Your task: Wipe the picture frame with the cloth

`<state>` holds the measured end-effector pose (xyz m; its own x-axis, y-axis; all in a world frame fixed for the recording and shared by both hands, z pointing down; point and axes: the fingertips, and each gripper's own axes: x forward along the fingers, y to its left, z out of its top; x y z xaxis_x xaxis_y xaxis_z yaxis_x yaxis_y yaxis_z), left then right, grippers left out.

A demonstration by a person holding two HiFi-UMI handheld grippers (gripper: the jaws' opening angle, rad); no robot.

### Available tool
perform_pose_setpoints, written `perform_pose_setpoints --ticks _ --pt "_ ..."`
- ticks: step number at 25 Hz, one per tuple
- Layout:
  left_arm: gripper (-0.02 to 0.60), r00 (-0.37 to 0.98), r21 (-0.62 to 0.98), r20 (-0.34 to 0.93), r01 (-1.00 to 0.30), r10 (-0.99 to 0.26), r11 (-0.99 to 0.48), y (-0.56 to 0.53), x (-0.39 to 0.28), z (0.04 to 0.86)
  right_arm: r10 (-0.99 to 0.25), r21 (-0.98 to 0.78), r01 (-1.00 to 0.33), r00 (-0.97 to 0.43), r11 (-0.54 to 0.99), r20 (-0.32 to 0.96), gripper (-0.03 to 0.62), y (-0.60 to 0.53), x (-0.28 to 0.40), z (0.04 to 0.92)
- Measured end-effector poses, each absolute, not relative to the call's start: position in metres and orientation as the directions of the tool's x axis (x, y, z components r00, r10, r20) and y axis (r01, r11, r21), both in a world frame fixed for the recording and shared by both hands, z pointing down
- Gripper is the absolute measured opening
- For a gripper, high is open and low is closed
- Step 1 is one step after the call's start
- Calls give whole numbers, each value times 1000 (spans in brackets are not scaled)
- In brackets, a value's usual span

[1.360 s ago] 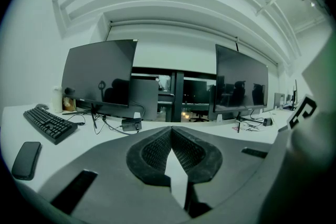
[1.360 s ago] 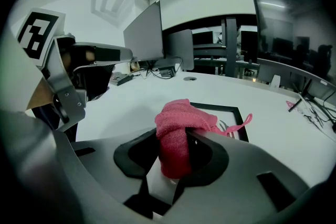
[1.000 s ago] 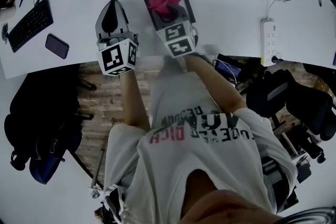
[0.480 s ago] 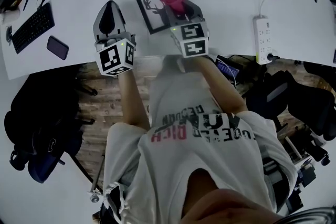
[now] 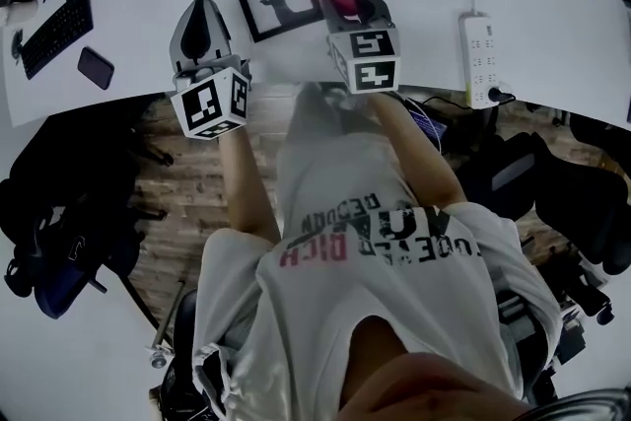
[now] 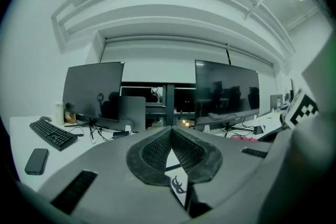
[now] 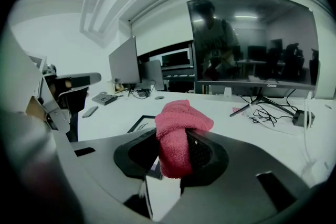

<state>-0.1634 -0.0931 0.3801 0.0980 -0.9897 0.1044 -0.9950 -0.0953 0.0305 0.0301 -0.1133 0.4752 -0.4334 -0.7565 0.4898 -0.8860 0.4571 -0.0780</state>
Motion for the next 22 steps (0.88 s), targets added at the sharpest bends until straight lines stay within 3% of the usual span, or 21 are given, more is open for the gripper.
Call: perform_pose_setpoints --ticks 22 --pt "-3 126 42 146 -992 -981 -121 -91 -165 394 -698 -21 -888 -376 460 609 115 -100 15 542"
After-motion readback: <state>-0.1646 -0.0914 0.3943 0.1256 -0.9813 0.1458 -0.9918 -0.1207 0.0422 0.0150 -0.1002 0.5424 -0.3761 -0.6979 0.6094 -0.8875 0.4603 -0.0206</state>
